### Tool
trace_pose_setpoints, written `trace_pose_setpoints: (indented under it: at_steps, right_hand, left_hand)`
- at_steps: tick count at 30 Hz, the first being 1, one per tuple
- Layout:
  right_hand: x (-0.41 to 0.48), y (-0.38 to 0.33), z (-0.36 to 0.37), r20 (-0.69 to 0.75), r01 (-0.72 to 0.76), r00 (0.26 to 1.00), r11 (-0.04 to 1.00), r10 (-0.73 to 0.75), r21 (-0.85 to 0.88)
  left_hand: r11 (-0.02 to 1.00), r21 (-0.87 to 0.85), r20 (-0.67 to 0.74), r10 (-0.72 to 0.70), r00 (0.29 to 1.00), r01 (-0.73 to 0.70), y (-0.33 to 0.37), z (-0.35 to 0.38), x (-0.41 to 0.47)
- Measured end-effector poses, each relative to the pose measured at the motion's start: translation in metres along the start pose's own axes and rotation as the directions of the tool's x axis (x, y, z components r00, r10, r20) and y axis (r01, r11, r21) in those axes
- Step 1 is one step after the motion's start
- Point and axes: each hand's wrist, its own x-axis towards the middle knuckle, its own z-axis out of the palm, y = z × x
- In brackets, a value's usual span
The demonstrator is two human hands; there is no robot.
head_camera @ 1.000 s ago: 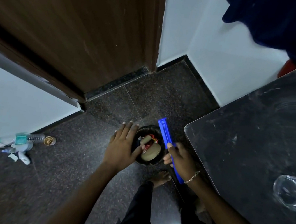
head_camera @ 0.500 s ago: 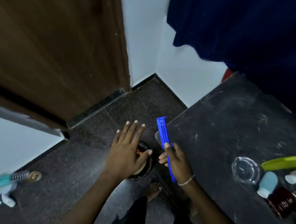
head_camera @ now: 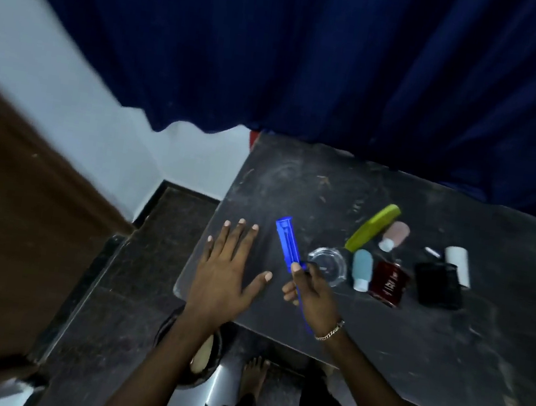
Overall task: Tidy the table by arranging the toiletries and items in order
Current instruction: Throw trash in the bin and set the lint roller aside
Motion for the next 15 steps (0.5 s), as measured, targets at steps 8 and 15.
trace_pose_setpoints:
  at_steps: [8, 15]
  right_hand:
    - [0.015, 0.007, -0.117, -0.281, 0.060, 0.959, 0.992, -0.027, 0.109]
    - [0.014, 0.026, -0.232, -0.499, 0.065, 0.866, 0.986, 0.021, 0.155]
  left_hand:
    - [0.966, -0.056, 0.116, 0.256, 0.960, -0.251, 0.106, 0.049, 0.078]
    - [0.886, -0.132, 0.178, 0.462, 0.869, -0.445, 0.215, 0.098, 0.135]
